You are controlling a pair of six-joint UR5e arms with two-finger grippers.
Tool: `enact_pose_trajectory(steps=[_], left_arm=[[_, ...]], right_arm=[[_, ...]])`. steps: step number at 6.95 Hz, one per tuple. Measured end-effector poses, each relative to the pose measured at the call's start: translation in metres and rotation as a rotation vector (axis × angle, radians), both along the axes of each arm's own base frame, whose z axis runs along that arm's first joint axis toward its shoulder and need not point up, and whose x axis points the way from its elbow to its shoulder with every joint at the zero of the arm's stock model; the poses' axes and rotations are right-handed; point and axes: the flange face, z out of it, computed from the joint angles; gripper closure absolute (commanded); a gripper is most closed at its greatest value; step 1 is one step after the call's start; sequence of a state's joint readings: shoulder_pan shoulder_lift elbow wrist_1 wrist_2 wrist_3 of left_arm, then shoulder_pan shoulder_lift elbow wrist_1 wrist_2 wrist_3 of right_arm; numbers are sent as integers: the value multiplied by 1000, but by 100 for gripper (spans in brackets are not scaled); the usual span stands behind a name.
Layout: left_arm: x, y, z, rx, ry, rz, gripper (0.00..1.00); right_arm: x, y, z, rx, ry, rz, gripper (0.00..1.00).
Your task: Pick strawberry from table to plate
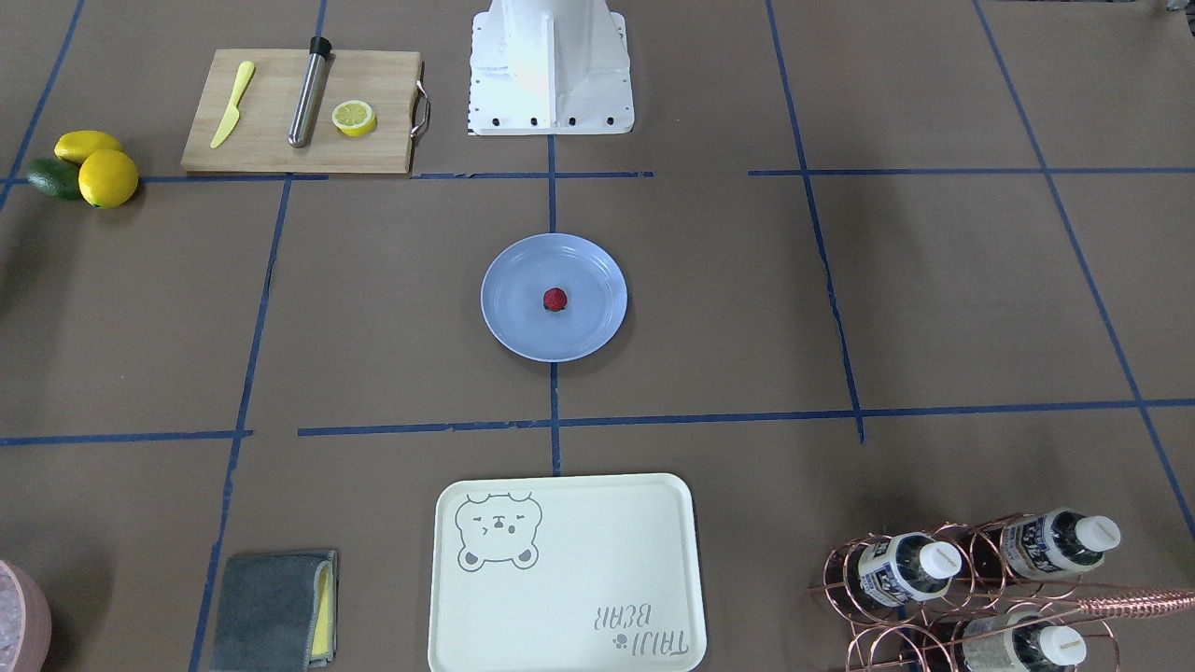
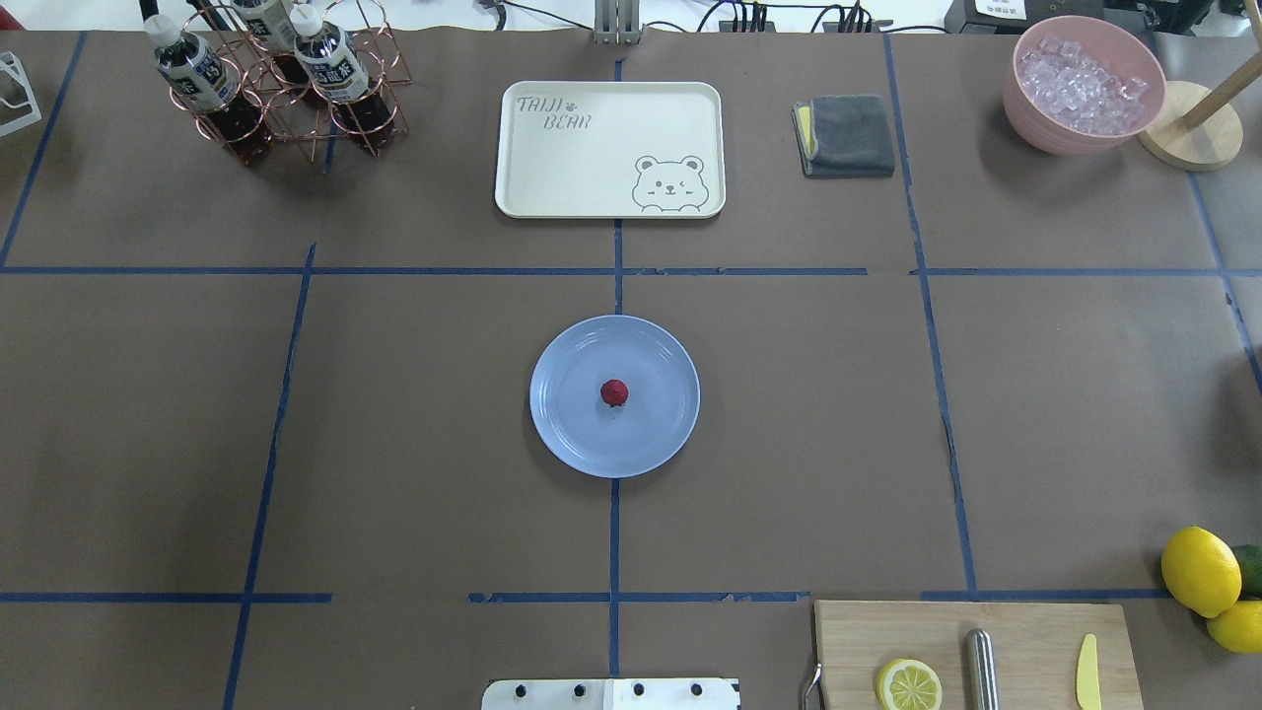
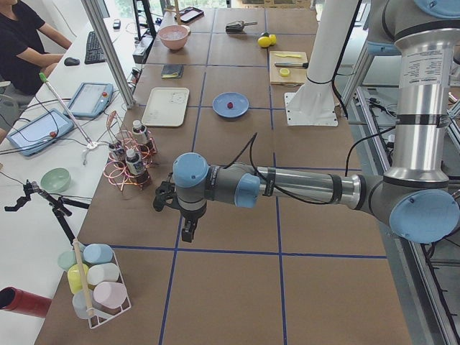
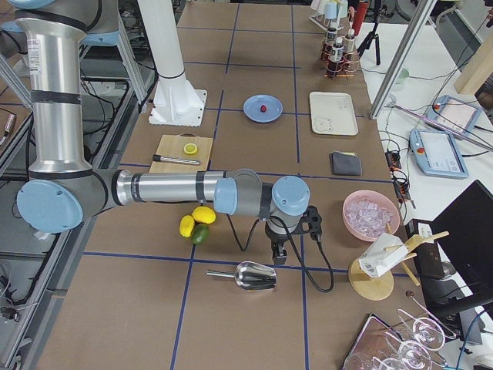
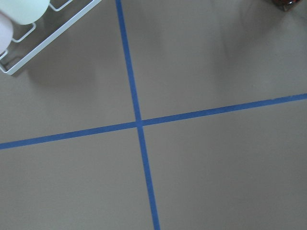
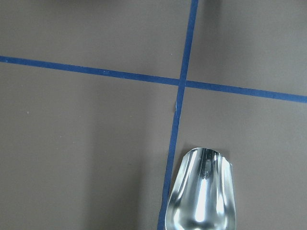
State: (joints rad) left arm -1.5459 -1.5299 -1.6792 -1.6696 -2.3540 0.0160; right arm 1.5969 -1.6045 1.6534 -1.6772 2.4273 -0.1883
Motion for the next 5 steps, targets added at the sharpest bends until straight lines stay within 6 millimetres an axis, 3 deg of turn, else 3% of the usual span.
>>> enact_pose_trajectory(steps=[2, 5], left_arm=[[-2, 12, 15, -30, -9, -1, 0], [-2, 18, 22, -50, -9, -3, 0]], right_arm=[[6, 13, 7, 22, -46, 24, 0], [7, 15, 11, 30, -51, 31, 0]])
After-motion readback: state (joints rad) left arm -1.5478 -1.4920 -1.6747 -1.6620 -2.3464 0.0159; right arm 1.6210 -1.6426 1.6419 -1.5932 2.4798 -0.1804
